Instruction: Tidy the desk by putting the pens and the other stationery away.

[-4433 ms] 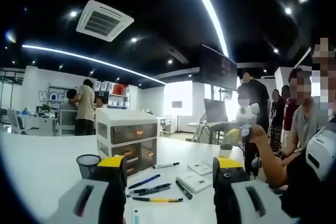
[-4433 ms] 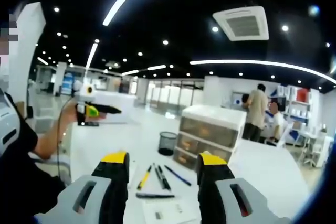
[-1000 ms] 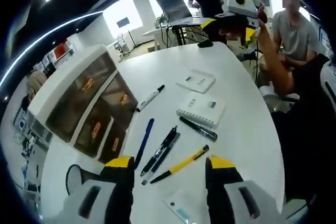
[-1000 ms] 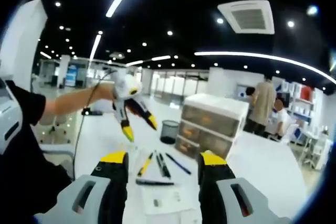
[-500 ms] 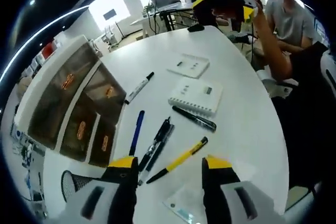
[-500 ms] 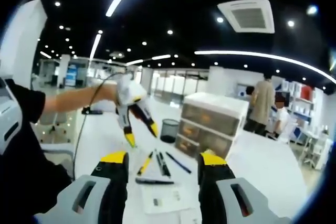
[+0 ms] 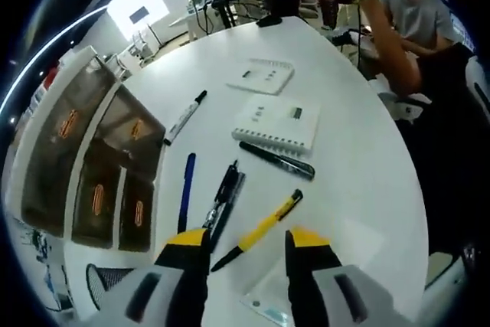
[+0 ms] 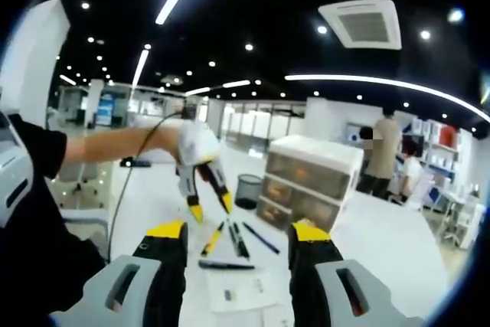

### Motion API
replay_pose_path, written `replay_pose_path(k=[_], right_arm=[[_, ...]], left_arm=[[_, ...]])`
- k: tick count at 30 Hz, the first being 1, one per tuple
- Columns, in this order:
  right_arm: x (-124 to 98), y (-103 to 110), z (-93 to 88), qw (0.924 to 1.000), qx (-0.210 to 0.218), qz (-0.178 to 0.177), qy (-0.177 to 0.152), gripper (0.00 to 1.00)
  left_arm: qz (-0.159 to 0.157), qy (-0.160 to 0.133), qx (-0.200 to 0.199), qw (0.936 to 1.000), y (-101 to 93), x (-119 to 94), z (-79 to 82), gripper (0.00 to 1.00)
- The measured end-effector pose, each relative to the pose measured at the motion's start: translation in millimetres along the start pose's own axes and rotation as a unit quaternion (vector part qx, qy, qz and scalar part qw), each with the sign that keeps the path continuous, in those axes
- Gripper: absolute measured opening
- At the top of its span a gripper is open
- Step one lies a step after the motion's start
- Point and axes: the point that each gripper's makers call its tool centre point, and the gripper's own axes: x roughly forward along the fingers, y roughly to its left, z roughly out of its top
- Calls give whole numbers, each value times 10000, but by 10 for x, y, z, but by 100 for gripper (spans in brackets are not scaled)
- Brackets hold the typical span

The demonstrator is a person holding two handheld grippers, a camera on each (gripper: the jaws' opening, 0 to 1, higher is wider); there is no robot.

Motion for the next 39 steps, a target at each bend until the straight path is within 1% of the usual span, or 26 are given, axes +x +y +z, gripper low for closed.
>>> replay_pose_path(k=[4, 11, 14, 18, 21, 25, 30, 34, 37, 39], right_arm=[[5, 6, -3, 10000, -9, 24, 7, 50], [-2, -4, -7, 10000, -10, 26, 4, 50], [1, -10, -14, 10000, -9, 36, 9, 50], [11, -7, -24, 10000, -6, 47, 21, 50], [17, -7, -25, 10000, -4, 55, 22, 50], [27, -6, -29, 10000, -8, 61, 33, 50], [36, 17, -33, 9999, -26, 89, 45, 50], [45, 17, -42, 9999, -21, 96, 55, 50], [49, 18, -46, 9999, -20, 103, 60, 50], [53, 25, -42, 9999, -18, 122, 51, 50]], left_arm=[[-78, 122, 166, 9998, 33, 67, -27, 36], [-181, 260, 303, 9990, 74, 165, -77, 32], [-256, 353, 438, 9981, 60, 220, -107, 31], [-358, 289, 602, 9971, 26, 256, -85, 28], [-451, 371, 788, 9952, -12, 282, -98, 27], [-472, 425, 745, 9952, 0, 324, -106, 25], [-523, 454, 844, 9940, -11, 379, -115, 24], [-568, 608, 935, 9921, -25, 428, -167, 22], [-599, 647, 961, 9915, -34, 441, -179, 22], [-642, 599, 938, 9917, -46, 463, -166, 22]])
